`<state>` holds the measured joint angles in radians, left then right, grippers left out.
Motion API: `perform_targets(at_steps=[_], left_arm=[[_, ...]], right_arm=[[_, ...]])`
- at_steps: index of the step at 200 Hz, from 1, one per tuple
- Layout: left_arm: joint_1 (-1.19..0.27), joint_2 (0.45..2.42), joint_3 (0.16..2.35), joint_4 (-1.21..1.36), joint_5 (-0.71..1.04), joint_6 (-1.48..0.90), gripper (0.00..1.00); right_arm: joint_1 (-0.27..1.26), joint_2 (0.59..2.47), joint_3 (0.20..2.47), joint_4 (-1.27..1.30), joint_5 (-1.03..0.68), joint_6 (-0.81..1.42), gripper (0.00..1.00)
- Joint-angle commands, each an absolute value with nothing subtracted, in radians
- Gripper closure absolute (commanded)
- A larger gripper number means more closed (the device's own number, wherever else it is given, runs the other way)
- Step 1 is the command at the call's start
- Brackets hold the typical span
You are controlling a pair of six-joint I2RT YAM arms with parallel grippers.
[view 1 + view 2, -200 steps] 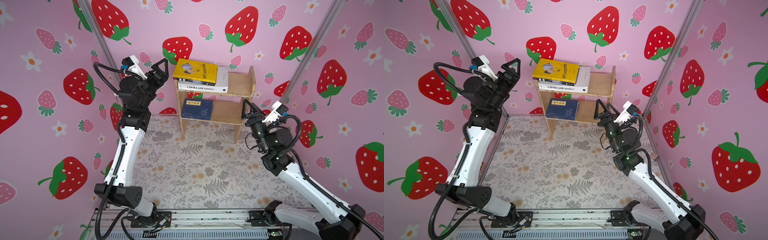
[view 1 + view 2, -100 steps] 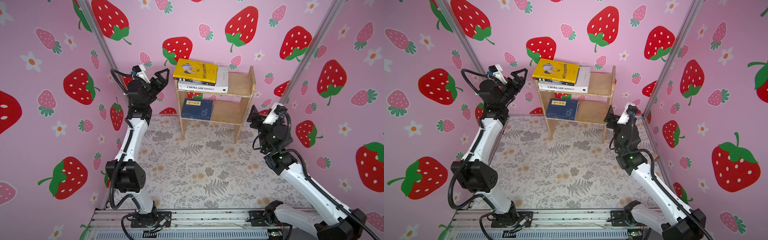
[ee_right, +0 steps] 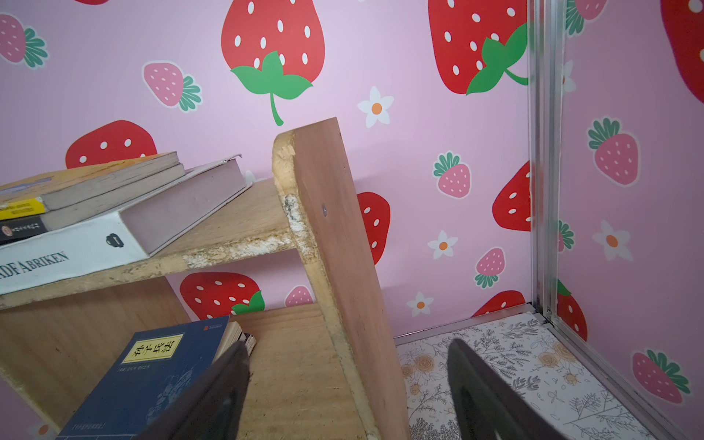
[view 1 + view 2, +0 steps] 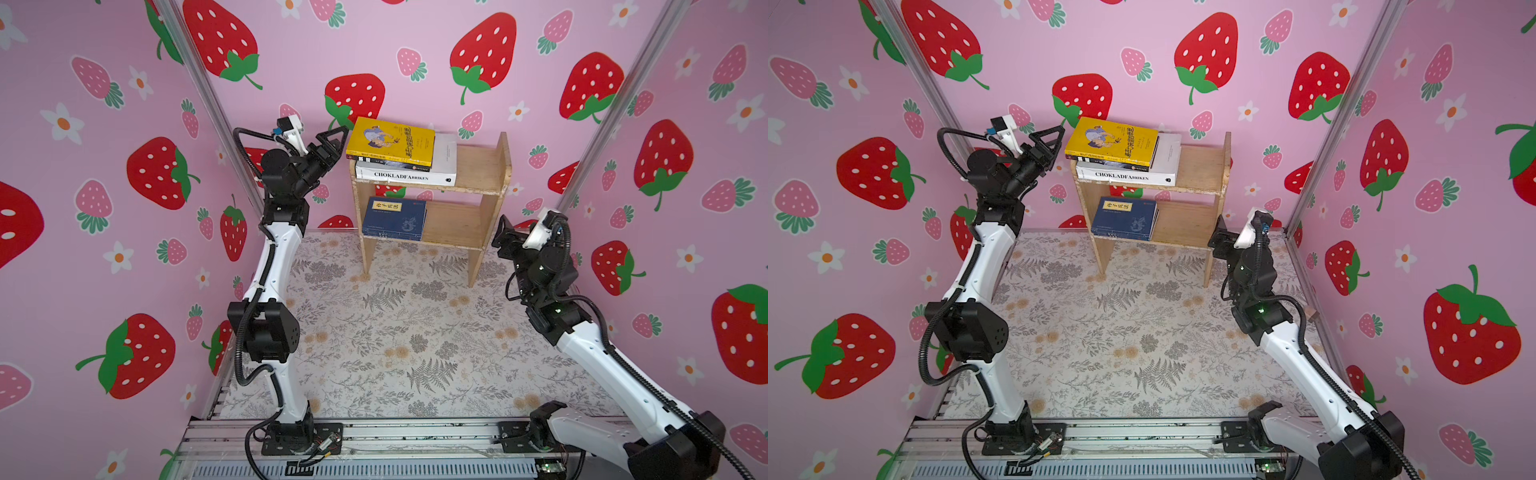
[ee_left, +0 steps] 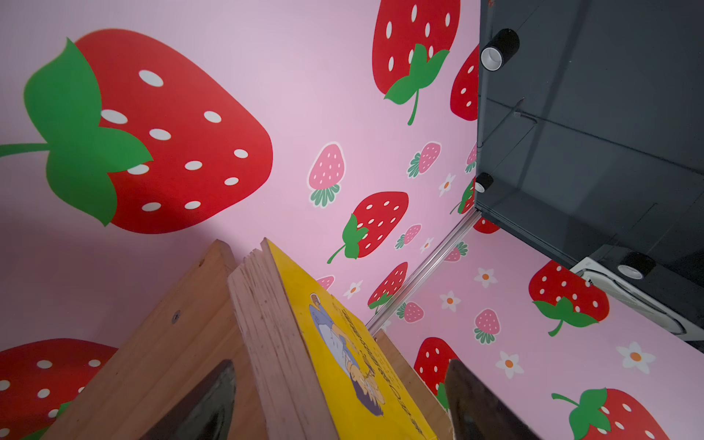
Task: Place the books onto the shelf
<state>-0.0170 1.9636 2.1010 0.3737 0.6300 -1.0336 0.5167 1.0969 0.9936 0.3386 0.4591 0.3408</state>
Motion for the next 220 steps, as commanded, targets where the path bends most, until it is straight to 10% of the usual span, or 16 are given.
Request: perform_targets(at_steps=[1, 220], left_arm=[[-0.025, 1.959, 2.149, 0.447, 0.673, -1.080, 0.13], [-0.087, 2.045, 2.312, 0.356, 0.724, -1.085, 0.13]], right_arm=[[0.505, 1.065, 0.981, 0.325, 0.481, 0.369, 0.18], [0.430, 0.971, 0.903, 0.281, 0.533, 0.485, 0.19]])
